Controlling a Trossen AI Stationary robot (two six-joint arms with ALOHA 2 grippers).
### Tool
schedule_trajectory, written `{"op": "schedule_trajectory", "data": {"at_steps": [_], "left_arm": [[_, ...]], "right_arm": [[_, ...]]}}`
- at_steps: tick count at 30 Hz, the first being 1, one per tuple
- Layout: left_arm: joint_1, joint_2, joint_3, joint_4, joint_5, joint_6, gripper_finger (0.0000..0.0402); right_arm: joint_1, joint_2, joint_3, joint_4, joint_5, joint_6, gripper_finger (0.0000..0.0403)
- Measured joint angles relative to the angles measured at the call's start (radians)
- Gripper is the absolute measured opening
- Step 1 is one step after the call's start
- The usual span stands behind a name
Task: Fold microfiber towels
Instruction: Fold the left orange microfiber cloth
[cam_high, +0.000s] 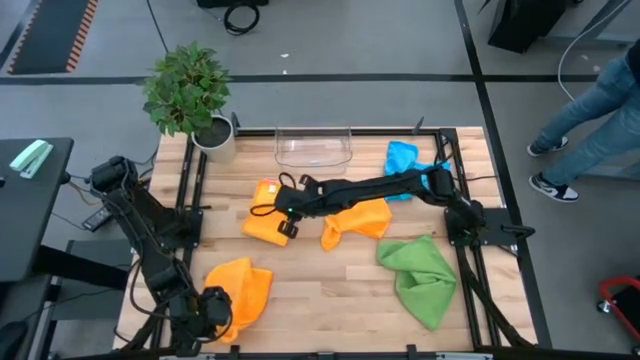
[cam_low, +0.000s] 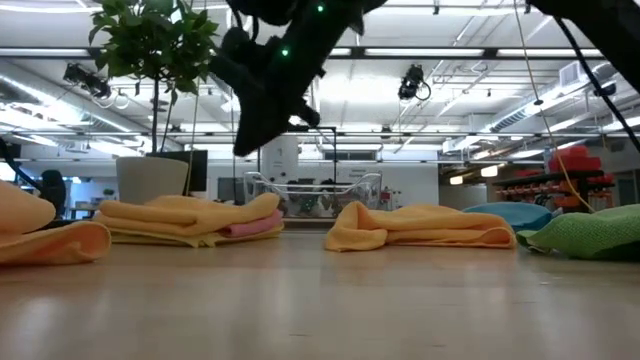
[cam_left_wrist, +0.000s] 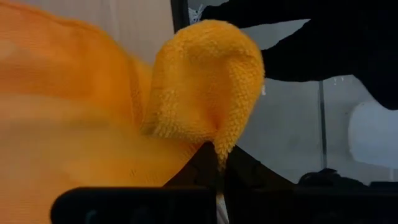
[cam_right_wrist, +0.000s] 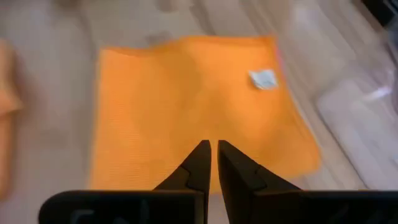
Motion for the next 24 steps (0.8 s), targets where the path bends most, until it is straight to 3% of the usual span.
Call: {"op": "schedule_trajectory", "data": {"at_steps": [6, 11, 24], "left_arm": [[0.000, 0.000, 0.000, -0.006, -0.001, -0.015, 0.0015], [0.000, 0.000, 0.000, -0.003, -0.001, -0.027, 0.0014], [0.000, 0.000, 0.000, 0.003, -0.002, -0.035, 0.0008]], "right_arm": [[-0.052, 0.029, -0.080, -0.080, 0.041, 0.249, 0.0038], [-0.046, 0.039, -0.193, 0.043, 0.061, 0.359, 0.0038], [-0.090, 0.036, -0.325, 0.433, 0.060, 0.356, 0.0038]]}}
